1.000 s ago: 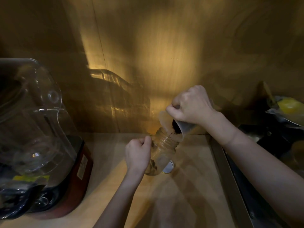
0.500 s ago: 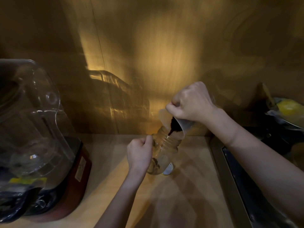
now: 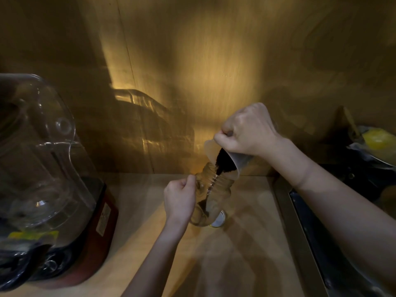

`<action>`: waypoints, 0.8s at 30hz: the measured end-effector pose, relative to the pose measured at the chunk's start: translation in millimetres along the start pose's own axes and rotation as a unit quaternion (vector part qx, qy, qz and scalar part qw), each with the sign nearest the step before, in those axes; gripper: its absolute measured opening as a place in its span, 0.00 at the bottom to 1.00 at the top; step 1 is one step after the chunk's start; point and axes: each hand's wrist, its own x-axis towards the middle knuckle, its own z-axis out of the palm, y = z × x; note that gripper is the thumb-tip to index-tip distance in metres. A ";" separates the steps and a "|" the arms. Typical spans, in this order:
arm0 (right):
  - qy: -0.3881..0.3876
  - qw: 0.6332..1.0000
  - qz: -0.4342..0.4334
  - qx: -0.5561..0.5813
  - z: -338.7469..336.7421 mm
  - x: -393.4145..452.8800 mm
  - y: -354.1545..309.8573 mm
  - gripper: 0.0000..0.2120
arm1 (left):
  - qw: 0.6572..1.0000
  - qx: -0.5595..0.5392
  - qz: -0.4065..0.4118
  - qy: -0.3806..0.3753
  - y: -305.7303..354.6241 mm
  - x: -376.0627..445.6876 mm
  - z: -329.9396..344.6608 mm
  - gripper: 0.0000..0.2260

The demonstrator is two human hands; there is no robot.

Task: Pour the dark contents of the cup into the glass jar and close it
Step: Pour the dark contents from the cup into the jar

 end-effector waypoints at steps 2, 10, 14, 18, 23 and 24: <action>0.001 1.000 -0.002 0.000 1.3 -0.8 -0.3 0.16 | 1.000 -0.003 0.004 -0.002 -0.9 0.9 -0.4 0.19; 0.005 1.000 -0.010 0.001 1.9 -0.3 0.9 0.16 | 1.000 -0.005 0.001 -0.008 -2.6 4.4 -0.4 0.20; -0.008 1.000 -0.030 -0.002 0.7 1.6 0.2 0.16 | 0.999 -0.026 0.005 -0.025 0.1 4.5 -2.0 0.19; 0.005 1.000 -0.028 0.000 -1.8 3.4 0.4 0.17 | 0.999 -0.031 0.000 -0.018 2.0 4.5 -3.2 0.18; 0.020 0.999 -0.029 0.004 -4.4 4.8 2.2 0.17 | 0.999 -0.036 -0.001 -0.007 2.1 3.9 -4.4 0.18; 0.020 0.999 -0.033 0.005 -5.0 4.6 1.8 0.17 | 0.999 -0.040 -0.005 -0.005 1.6 3.8 -4.4 0.18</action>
